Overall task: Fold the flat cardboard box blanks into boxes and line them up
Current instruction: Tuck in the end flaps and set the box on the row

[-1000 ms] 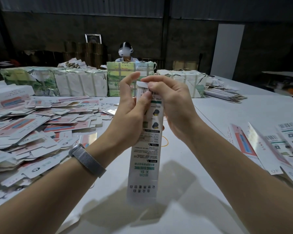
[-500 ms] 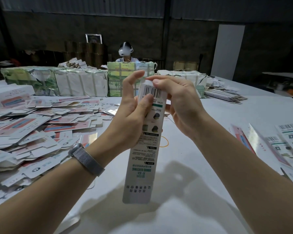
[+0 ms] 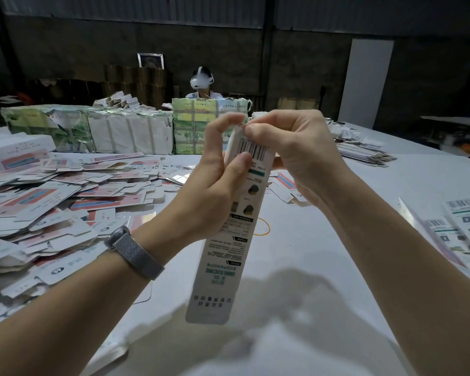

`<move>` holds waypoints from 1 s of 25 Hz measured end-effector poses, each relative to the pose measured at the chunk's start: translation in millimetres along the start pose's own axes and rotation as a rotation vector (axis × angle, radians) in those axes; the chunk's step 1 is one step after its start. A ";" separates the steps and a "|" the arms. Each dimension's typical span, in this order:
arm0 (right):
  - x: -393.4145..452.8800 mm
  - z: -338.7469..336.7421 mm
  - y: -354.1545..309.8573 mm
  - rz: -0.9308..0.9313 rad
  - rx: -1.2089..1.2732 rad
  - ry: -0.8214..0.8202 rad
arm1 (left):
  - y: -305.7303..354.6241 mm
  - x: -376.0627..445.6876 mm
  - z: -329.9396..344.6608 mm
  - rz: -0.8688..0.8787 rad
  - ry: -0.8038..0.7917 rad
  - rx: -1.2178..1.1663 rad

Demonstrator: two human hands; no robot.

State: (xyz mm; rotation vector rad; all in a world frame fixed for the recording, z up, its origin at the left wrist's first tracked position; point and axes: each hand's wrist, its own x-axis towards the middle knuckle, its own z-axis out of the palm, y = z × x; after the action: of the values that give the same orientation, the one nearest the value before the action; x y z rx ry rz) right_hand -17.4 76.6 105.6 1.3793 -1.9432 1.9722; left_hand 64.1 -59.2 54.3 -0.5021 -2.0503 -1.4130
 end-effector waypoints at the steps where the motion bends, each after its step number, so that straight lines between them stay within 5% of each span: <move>1: 0.0 0.2 0.3 0.001 0.004 -0.004 | 1.0 -0.3 0.1 0.004 0.001 -0.007; 14: 1.5 -12.7 -1.4 -0.051 -0.122 -0.148 | 16.9 0.2 2.6 -0.116 0.104 -0.153; 20: -0.4 5.7 6.9 -0.105 -0.088 0.030 | 19.9 0.2 2.1 -0.148 0.050 -0.193; 25: 1.8 1.6 6.0 -0.096 -0.055 0.007 | 19.1 1.2 2.1 -0.107 0.027 -0.182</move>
State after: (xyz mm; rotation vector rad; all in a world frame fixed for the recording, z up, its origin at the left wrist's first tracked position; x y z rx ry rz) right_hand -21.2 73.1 101.7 1.4216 -1.8762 1.8647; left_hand 74.1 -50.4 68.1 -0.4507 -1.9628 -1.6706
